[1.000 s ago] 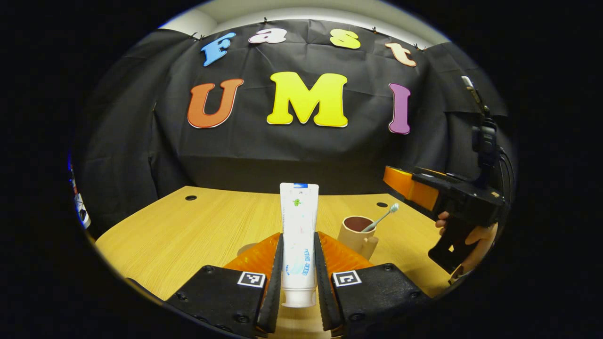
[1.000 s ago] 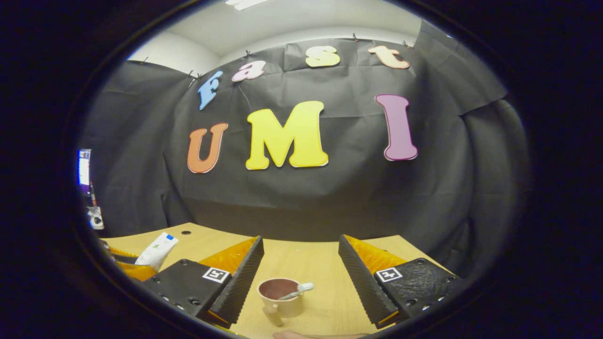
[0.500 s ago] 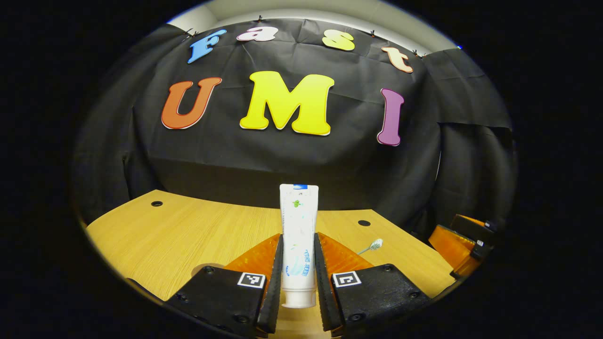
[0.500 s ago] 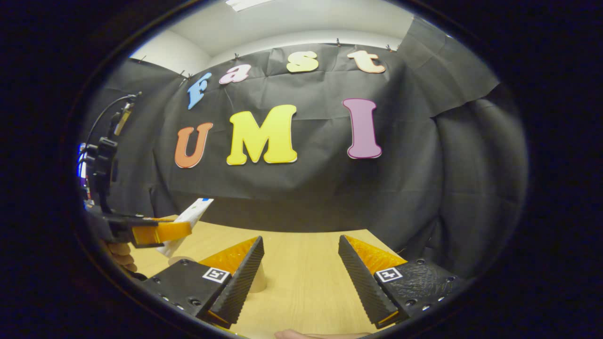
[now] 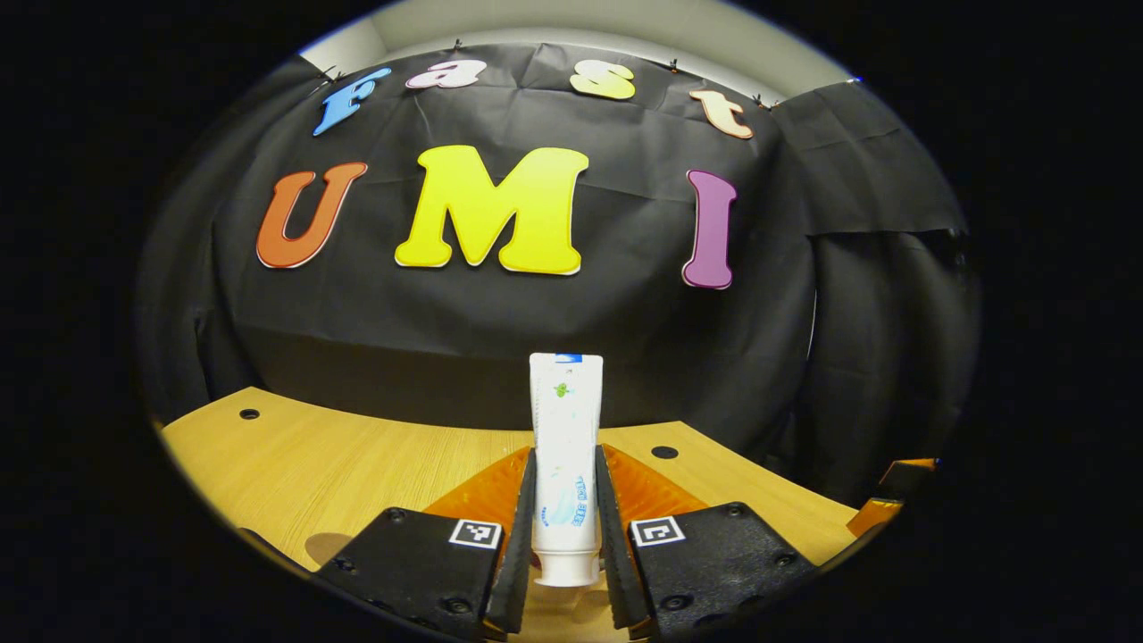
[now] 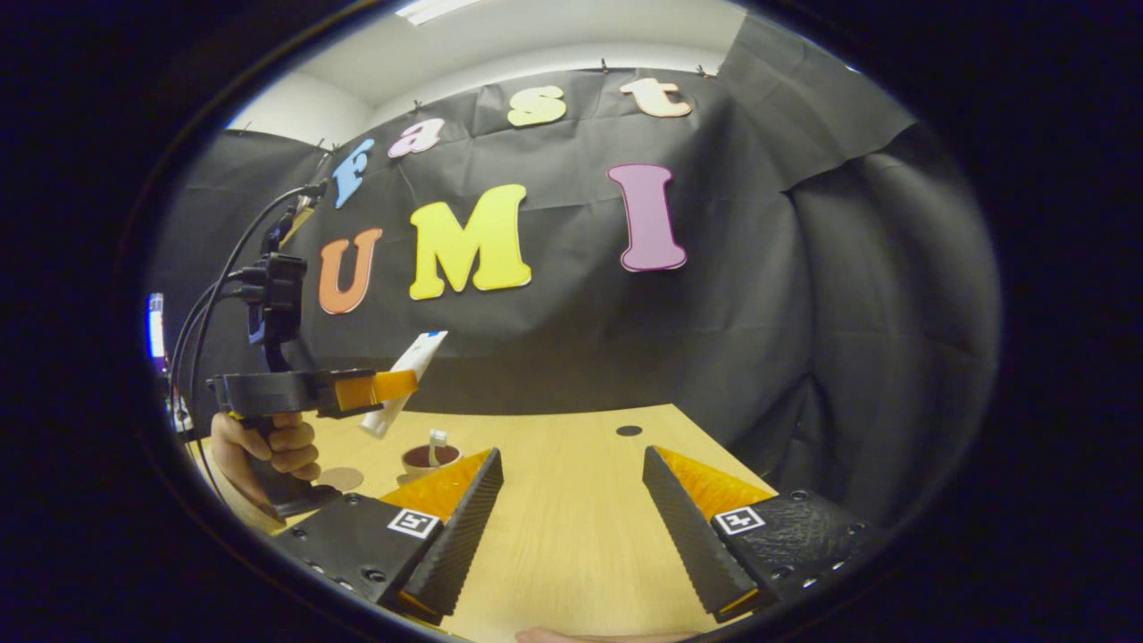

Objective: Put the toothbrush and toothpaste on the desktop into the cup, then pick up the cup and place it on the coaster on the desktop.

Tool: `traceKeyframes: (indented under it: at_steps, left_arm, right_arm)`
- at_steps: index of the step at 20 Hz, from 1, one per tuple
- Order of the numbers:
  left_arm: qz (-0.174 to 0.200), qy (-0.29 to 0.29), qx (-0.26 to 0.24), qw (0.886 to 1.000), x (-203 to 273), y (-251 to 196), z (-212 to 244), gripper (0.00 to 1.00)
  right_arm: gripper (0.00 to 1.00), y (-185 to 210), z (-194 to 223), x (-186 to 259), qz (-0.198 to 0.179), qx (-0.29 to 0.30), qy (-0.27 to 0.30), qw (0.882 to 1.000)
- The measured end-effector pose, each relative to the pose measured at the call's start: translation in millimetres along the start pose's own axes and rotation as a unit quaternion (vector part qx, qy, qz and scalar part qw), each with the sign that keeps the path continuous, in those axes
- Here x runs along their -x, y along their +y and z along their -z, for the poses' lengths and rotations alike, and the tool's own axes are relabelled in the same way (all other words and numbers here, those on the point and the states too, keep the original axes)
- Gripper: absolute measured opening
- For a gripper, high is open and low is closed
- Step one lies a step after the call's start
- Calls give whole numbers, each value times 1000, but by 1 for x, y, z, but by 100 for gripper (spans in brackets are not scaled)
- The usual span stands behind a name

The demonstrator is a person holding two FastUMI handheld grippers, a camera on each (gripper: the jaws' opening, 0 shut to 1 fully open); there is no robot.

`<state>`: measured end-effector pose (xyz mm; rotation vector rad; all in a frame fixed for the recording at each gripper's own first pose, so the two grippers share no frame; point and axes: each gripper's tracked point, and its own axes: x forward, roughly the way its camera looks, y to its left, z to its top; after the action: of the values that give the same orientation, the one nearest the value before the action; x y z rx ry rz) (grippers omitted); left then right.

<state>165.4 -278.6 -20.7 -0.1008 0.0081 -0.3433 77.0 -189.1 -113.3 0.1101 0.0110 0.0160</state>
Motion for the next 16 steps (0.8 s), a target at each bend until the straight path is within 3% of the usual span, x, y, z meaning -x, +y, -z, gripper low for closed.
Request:
traceKeyframes:
  at_steps: [7, 8, 12, 16]
  left_arm:
    - [8, 42, 0, 999, -13, -10, 27, 41]
    - [3, 42, 1, 999, -11, -9, 26, 41]
    - [3, 10, -10, 1000, -4, -10, 7, 40]
    - [13, 17, -21, 1000, 8, -14, 5, 41]
  right_arm:
    - [92, -1, 17, -1, -12, -10, 23, 1000]
    - [96, -2, 20, 0, -12, -13, 27, 999]
    - [96, -5, 22, 0, -6, -12, 30, 999]
    - [96, 3, 21, 1, -8, -9, 34, 999]
